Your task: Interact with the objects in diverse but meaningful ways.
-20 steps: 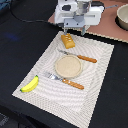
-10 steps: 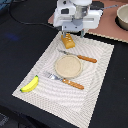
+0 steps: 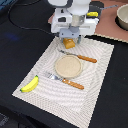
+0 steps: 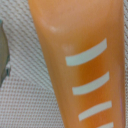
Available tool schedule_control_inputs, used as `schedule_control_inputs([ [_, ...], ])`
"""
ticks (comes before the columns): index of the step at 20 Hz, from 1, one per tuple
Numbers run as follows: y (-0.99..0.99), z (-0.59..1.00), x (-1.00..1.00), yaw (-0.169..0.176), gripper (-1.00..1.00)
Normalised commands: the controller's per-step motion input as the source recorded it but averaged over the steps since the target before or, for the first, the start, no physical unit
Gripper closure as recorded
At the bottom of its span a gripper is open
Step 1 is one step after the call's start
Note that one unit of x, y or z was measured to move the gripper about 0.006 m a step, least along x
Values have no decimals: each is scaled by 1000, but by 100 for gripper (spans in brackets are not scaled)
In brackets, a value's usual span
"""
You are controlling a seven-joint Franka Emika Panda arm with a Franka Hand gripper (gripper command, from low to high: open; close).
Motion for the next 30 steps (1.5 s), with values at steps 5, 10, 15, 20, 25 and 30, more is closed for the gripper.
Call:
schedule_control_inputs([
  [5,49,-298,-683,26,100],
  [10,3,-206,-529,27,100],
  [15,0,-207,-455,29,100],
  [20,0,-188,-371,30,100],
  [25,147,860,-422,7,100],
  [30,205,1000,-548,0,100],
])
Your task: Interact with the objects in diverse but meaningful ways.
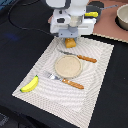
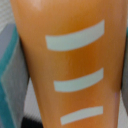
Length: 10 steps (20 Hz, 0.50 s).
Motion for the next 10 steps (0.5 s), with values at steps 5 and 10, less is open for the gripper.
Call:
schedule_control_inputs([
  [5,-166,1000,-263,0,100],
  [10,-578,873,90,3,100],
])
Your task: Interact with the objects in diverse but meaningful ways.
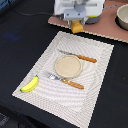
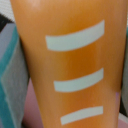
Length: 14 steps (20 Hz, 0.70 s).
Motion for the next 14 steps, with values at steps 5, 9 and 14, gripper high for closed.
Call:
schedule_control_inputs([
  [5,-826,489,448,20,100],
  [9,-827,326,514,21,100],
  [14,-817,257,532,21,100],
])
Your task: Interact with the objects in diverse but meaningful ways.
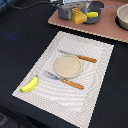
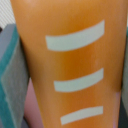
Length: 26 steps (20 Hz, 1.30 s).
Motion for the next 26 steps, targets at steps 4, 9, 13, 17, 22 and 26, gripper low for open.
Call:
schedule_control_inputs([
  [4,-828,197,504,17,100],
  [9,-836,158,482,15,100],
  [13,-847,29,451,16,100],
  [17,-881,0,384,20,100],
  [22,-884,0,403,20,100],
  [26,-864,-1,406,14,100],
])
